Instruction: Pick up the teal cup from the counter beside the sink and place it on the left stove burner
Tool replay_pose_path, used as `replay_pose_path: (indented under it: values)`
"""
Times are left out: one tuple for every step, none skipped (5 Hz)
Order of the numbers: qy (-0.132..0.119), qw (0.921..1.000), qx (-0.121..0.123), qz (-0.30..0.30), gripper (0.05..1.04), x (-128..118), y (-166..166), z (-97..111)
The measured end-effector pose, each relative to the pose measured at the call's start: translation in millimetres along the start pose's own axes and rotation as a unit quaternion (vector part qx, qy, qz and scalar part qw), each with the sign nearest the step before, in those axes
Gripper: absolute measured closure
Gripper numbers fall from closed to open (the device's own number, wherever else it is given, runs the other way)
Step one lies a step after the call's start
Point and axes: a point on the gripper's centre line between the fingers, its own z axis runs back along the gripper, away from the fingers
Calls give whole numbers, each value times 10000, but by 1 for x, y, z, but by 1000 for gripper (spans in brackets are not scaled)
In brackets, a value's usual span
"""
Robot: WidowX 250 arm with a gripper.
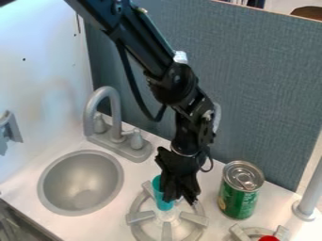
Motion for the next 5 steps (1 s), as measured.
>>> replay_pose_path:
  values:
    - [156,9999,-34,18,983,1,-1,-11]
    - [215,9998,-38,-12,983,3,-7,-17]
    - [188,9998,-84,-79,948,6,-12,-17]
    - [285,9995,-120,-14,731,2,-13,-17]
    - [102,9999,3,114,425,-7,-10,3]
